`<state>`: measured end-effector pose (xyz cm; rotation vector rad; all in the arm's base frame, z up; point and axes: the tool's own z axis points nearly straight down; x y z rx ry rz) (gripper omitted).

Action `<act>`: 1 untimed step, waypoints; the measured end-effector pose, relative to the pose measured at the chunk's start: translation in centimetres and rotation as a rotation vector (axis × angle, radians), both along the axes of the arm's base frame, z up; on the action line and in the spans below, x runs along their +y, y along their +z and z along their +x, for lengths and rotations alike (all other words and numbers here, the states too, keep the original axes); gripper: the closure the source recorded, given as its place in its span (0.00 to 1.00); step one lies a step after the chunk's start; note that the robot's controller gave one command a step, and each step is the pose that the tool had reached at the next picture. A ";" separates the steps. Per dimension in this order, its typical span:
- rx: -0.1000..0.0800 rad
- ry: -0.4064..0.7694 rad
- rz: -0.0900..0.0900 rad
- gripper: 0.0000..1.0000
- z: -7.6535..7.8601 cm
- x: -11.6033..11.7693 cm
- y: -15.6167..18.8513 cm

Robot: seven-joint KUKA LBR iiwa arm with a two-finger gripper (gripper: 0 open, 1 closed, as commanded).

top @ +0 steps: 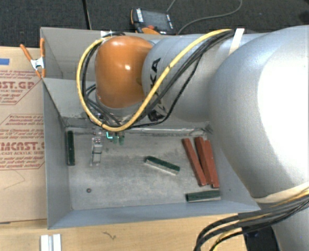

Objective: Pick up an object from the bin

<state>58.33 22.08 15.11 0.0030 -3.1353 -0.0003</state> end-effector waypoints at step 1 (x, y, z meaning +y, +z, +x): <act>-0.003 -0.221 -0.001 0.00 0.7 0.8 -4.3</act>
Offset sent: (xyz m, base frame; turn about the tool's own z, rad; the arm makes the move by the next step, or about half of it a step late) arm 0.0080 0.0077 -0.0411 0.2218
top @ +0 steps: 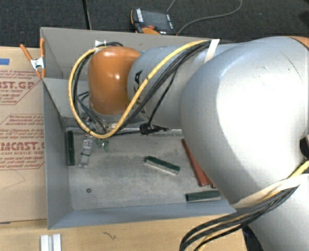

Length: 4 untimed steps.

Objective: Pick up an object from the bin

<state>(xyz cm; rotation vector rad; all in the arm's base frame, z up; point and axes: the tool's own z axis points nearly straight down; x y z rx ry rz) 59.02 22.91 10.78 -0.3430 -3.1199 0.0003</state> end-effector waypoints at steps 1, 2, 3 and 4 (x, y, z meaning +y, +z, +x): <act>-0.007 0.089 0.001 0.00 0.4 0.4 3.1; 0.002 -0.010 -0.004 0.00 0.0 -6.8 -4.2; -0.010 -0.022 -0.002 0.00 -2.5 -14.2 4.9; 0.004 0.148 -0.001 0.00 -6.3 -19.7 -4.2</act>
Offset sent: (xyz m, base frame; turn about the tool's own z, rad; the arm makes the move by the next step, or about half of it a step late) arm 0.0033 0.0026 0.0295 -0.0868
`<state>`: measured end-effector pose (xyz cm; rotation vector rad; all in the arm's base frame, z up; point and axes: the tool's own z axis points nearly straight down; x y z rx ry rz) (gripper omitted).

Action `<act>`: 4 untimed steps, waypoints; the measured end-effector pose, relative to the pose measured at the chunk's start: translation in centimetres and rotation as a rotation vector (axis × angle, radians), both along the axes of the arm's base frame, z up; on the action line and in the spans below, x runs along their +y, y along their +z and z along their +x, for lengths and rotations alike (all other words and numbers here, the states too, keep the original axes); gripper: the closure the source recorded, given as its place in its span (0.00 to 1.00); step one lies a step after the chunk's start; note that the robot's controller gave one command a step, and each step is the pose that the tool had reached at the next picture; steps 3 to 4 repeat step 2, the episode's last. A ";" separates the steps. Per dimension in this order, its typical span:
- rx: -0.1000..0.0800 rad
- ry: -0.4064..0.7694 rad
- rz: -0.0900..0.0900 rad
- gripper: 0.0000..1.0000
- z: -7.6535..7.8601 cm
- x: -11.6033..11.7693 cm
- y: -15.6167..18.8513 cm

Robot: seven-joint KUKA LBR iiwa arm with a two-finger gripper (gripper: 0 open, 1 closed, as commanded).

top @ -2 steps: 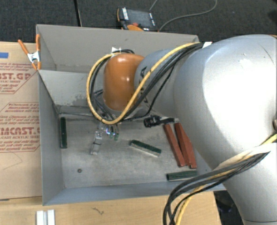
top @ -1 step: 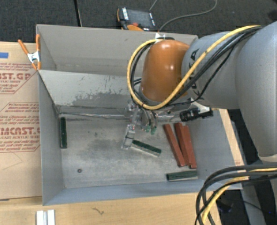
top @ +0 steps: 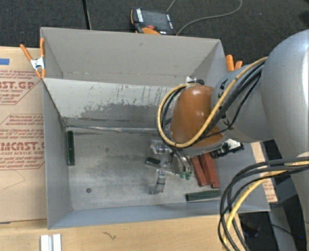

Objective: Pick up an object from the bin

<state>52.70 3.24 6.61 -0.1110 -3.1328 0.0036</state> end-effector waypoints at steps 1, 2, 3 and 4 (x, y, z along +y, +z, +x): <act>-0.007 0.002 0.003 1.00 0.2 0.3 0.4; -0.015 0.012 0.001 1.00 -2.3 -2.3 16.9; -0.015 0.012 0.001 1.00 -2.3 -2.3 16.9; -0.015 0.012 0.001 1.00 -2.3 -2.3 16.9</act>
Offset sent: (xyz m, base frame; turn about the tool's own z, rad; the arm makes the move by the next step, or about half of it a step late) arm 0.0000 0.0000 0.0000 0.0000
